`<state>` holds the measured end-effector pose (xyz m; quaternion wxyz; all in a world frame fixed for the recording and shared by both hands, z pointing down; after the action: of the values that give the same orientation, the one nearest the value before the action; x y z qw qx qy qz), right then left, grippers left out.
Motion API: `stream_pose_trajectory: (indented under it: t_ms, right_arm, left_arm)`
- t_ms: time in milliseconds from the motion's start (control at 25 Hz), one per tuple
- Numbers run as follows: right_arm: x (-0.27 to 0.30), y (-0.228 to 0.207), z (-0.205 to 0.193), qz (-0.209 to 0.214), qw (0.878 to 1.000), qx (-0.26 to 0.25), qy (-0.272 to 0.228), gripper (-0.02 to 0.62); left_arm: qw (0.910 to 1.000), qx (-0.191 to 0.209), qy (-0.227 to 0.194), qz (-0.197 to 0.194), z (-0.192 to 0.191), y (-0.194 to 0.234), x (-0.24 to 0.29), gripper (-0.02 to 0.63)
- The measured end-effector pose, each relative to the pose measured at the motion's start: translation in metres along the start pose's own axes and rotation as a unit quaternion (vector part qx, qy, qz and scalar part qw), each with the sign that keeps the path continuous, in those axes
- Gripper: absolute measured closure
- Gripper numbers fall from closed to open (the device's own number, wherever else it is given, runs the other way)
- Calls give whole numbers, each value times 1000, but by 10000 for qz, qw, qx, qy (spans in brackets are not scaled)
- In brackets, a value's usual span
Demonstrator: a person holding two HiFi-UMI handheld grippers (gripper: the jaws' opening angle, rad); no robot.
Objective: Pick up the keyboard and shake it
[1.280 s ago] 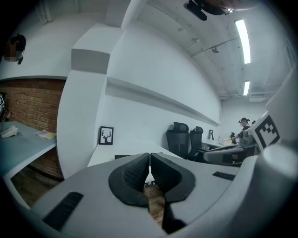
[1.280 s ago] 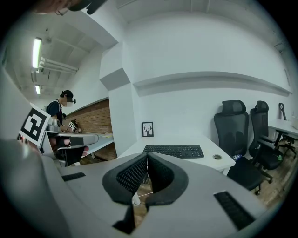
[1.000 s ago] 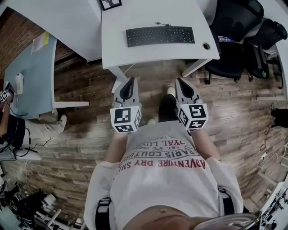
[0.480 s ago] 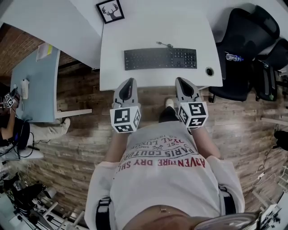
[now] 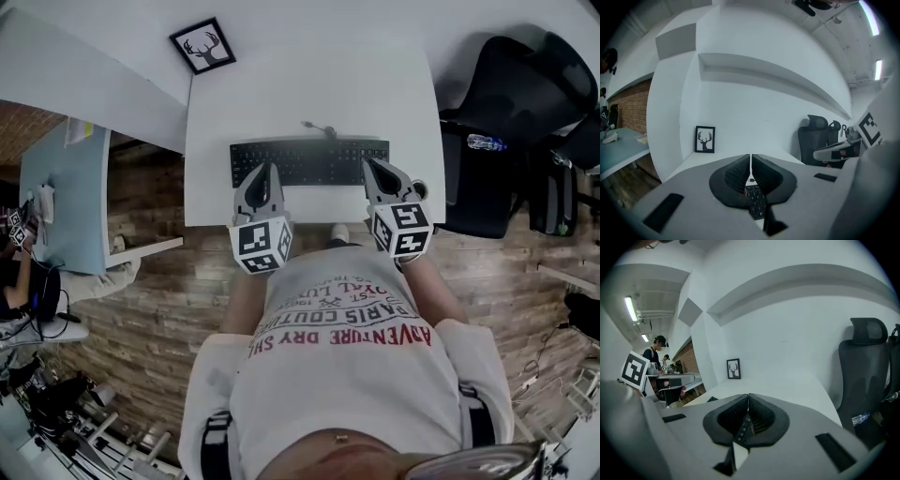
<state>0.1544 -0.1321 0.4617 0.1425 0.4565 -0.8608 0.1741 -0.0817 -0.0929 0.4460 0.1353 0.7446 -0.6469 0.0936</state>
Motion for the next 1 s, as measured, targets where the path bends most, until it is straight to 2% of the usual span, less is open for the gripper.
stream_pose_trajectory:
  t_ms: [200, 480, 680, 840, 1000]
  right_arm:
    - [18, -30, -3, 3, 9997, 160, 156, 569]
    - [44, -42, -12, -107, 9986, 409, 326, 569]
    - [56, -42, -25, 94, 9946, 691, 770, 569]
    - [68, -48, -35, 376, 9912, 681, 1067, 568]
    - [78, -57, -48, 77, 9895, 845, 1174, 567]
  left_arm:
    - [9997, -3, 235, -54, -2, -6, 28, 577]
    - [9976, 84, 595, -342, -18, 14, 61, 577]
    - [9932, 101, 1060, -462, -37, 50, 78, 577]
    - [9897, 155, 1407, -195, -50, 88, 89, 577]
    - [9832, -20, 1826, -75, -71, 125, 92, 574]
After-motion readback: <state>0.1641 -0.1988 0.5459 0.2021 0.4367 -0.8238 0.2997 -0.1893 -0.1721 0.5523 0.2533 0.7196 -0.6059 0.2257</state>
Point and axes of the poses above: the fingertips, and each gripper's own axes: x forward along the fingers, y to its left, z out of its top, the point moved 7 cm from there along -x, backward along the fingers, and after that the axes turned 1 degree about y, right-handed, at the moved point
